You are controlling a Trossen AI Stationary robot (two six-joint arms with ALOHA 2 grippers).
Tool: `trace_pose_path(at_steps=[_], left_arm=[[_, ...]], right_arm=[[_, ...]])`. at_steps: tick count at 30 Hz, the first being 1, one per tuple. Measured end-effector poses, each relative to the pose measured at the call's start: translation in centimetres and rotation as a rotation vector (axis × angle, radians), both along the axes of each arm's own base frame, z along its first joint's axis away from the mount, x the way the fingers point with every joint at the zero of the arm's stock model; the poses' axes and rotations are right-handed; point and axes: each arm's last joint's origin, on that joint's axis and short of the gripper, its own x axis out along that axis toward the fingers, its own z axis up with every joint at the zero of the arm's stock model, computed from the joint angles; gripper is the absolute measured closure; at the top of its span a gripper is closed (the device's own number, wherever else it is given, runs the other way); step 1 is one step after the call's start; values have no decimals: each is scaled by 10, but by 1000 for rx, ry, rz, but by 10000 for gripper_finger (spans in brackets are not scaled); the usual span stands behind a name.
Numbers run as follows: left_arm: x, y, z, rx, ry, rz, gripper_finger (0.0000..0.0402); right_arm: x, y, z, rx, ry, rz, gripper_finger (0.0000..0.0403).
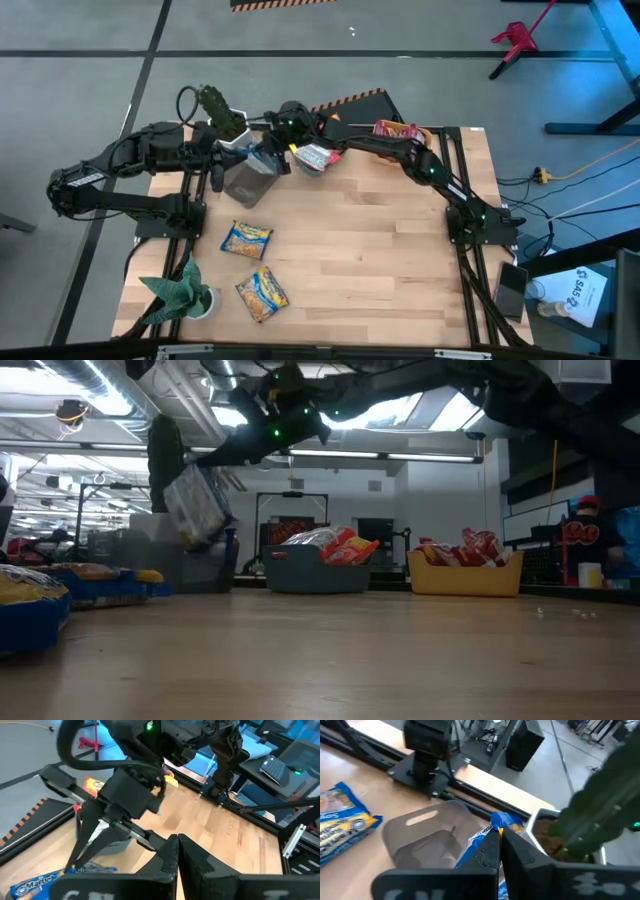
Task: Sort Maruchan noodles
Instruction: Put the top blue noodle pack into the black bin
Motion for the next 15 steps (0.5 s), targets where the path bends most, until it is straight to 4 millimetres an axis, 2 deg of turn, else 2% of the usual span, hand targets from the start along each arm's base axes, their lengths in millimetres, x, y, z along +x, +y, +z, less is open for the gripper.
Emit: trace_pose_path(at_steps=[8, 15], left_arm=[[0, 1, 0, 8, 2, 22, 401], [0, 1, 0, 10, 2, 28, 401]], right_arm=[[2, -15, -22, 116, 32, 13, 403], [2, -14, -26, 150, 55, 7, 403]])
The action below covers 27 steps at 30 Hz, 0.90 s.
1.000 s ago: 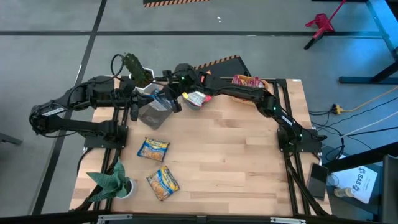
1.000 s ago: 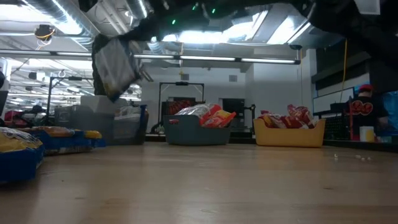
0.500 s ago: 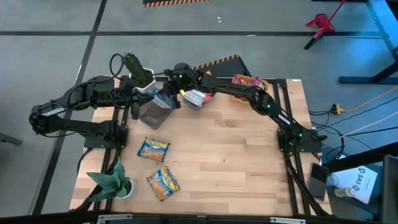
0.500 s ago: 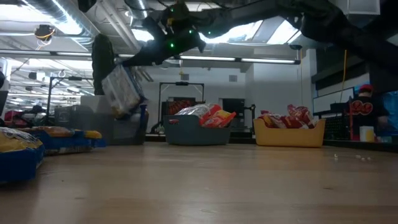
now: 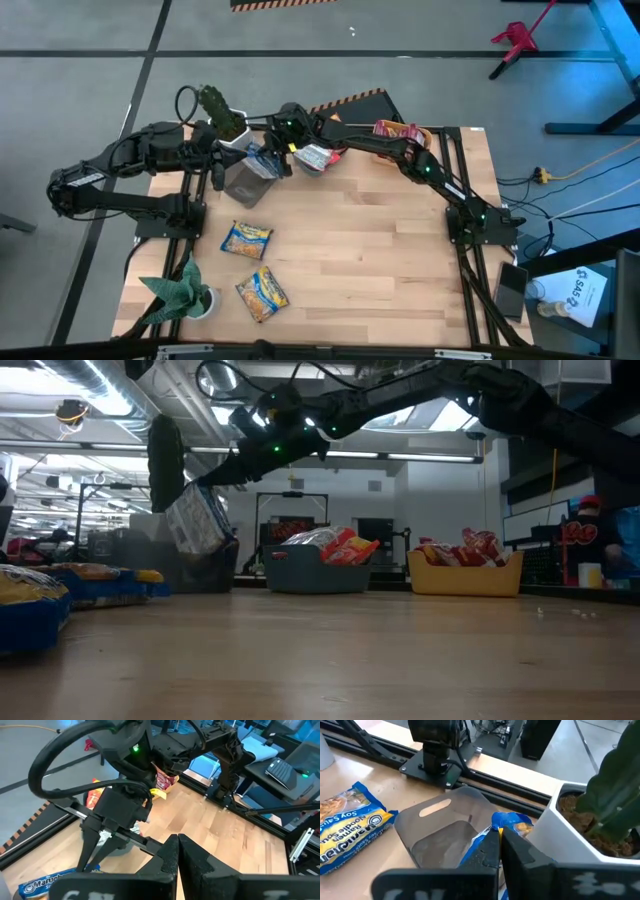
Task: Sort Maruchan noodles
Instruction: Put the top blue noodle pack into the black bin
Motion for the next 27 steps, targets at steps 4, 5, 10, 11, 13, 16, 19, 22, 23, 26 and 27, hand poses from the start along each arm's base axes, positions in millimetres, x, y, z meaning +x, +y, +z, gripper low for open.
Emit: trace_pose_path(at_steps=[4, 5, 10, 11, 13, 16, 19, 22, 23, 26, 27], left_arm=[[0, 0, 0, 2, 2, 7, 401], [0, 0, 0, 2, 2, 8, 401], [0, 0, 0, 2, 2, 8, 401], [0, 0, 0, 2, 2, 8, 401], [0, 0, 0, 2, 2, 7, 401], [0, 0, 0, 2, 2, 7, 401], [0, 0, 0, 2, 3, 8, 401], [0, 0, 0, 7, 5, 5, 401], [0, 0, 0, 8, 5, 5, 401], [0, 0, 0, 8, 6, 5, 401], [0, 0, 0, 9, 6, 5, 401]], right_arm=[[0, 0, -5, 4, 22, -8, 403], [0, 0, -7, 9, 32, -8, 403], [1, -2, -15, 6, 63, -37, 403], [1, -2, -16, 6, 69, -39, 403], [2, -2, -15, 0, 58, -41, 403], [2, -2, -15, -9, 49, -52, 402], [2, -2, -15, -7, 50, -49, 388], [2, -2, -16, -7, 65, -57, 355], [1, -2, -17, -11, 76, -69, 342], [1, -4, -18, -30, 91, -108, 305], [1, -4, -18, -35, 92, -116, 293]])
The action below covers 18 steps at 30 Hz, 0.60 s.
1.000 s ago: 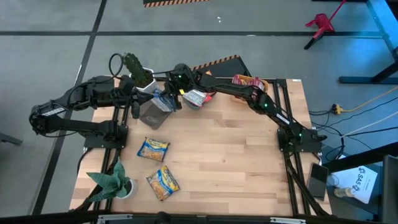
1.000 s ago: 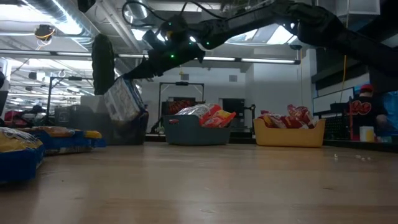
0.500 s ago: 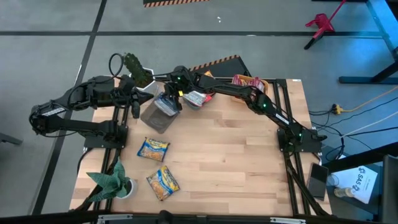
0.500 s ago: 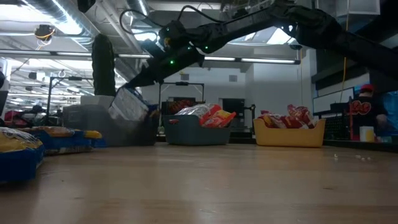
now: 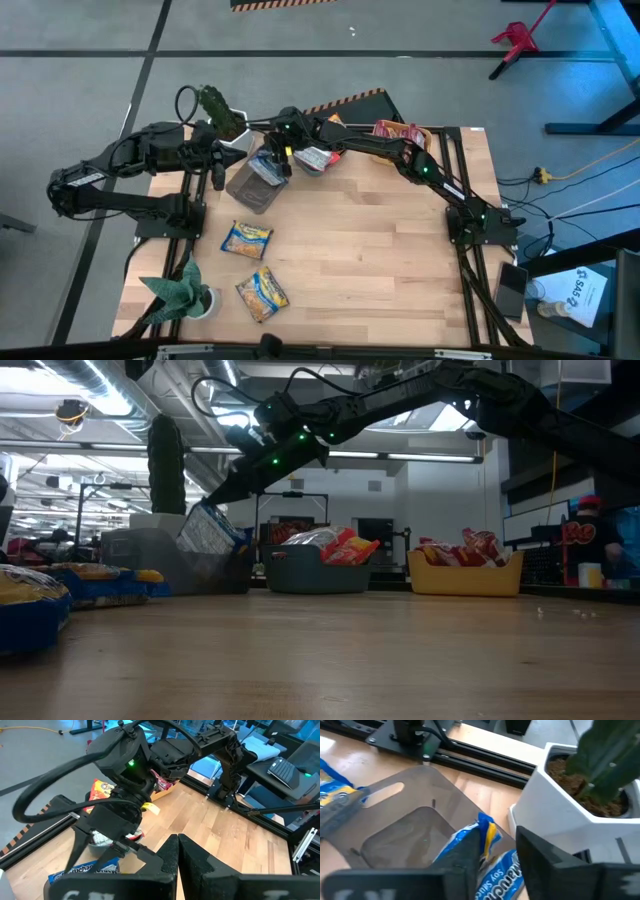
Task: Sort Maruchan noodles
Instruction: Put the top blue noodle pack into the black bin
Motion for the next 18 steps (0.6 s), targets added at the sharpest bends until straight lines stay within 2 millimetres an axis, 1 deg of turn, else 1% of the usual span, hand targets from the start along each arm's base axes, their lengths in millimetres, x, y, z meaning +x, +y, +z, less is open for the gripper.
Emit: trace_pose_path(at_steps=[3, 6, 13, 15, 18], left_arm=[[0, 0, 0, 0, 0, 0, 401], [0, 0, 0, 0, 0, 0, 401], [0, 0, 0, 0, -2, 0, 401], [0, 0, 0, 0, -3, 0, 401], [0, 0, 0, 0, -4, 0, 401]], right_arm=[[0, -1, 0, -20, 2, -32, 264], [0, -2, 0, -36, 13, -62, 250], [-2, 3, -4, -81, 89, -138, 247], [0, 6, -5, -99, 93, -131, 246], [0, 7, -4, -113, 85, -136, 246]])
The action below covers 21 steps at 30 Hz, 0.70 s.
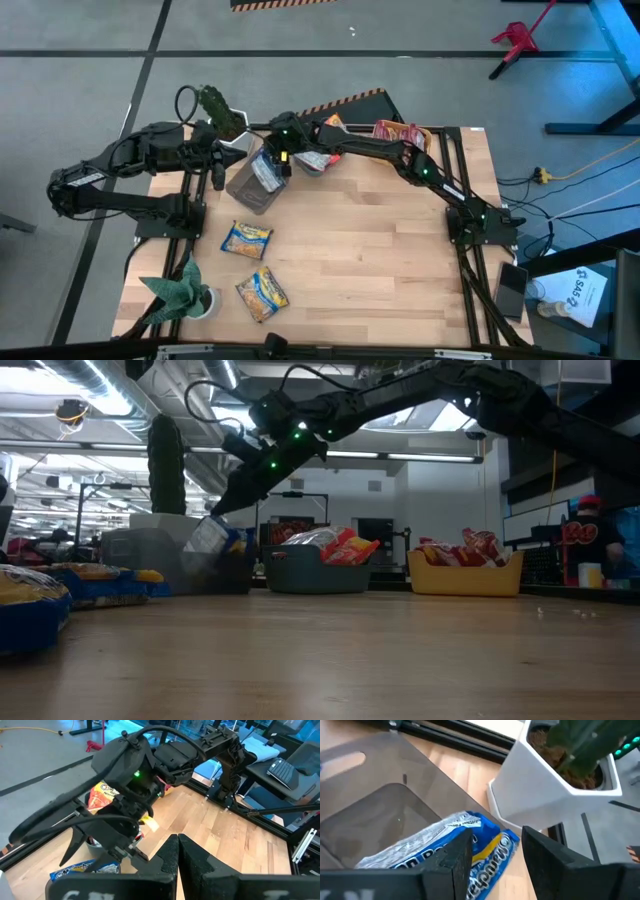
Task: Sort Maruchan noodles
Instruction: Put the top blue noodle pack into the black bin
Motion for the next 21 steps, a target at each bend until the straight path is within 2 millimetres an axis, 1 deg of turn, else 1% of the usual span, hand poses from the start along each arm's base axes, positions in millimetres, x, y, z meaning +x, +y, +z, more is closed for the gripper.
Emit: trace_pose_path(at_steps=[2, 4, 9, 11, 12, 13, 15, 16, 18, 19, 20, 21], left_arm=[[0, 0, 0, 0, 0, 0, 401], [0, 0, 0, -1, 1, 0, 401], [0, 0, -1, -7, 9, -9, 401], [0, -1, -1, -11, 8, -16, 401], [0, -1, -1, -14, 9, -22, 401], [0, -1, -2, -18, 14, -29, 401], [-1, -1, -4, -27, 38, -38, 401], [-2, -2, -5, -31, 54, -39, 401], [-3, -2, -8, -38, 81, -38, 401], [-3, -2, -9, -42, 92, -38, 401], [-4, -2, -10, -47, 101, -39, 401], [-4, -2, -10, -48, 107, -39, 401]], right_arm=[[-1, 0, 3, 4, -9, 5, 246], [-3, 0, 12, 4, -21, 7, 246], [-12, 5, 49, 7, -91, 27, 246], [-16, 11, 61, 56, -105, 28, 246], [-17, 17, 64, 79, -103, 49, 246], [-17, 26, 66, 93, -88, 77, 246], [-13, 50, 63, 80, -44, 152, 246], [-12, 64, 59, 50, -5, 190, 246], [-4, 87, 45, -50, 57, 204, 246], [-3, 96, 38, -88, 96, 199, 246], [-1, 102, 32, -116, 135, 181, 246], [1, 104, 28, -141, 135, 170, 246]])
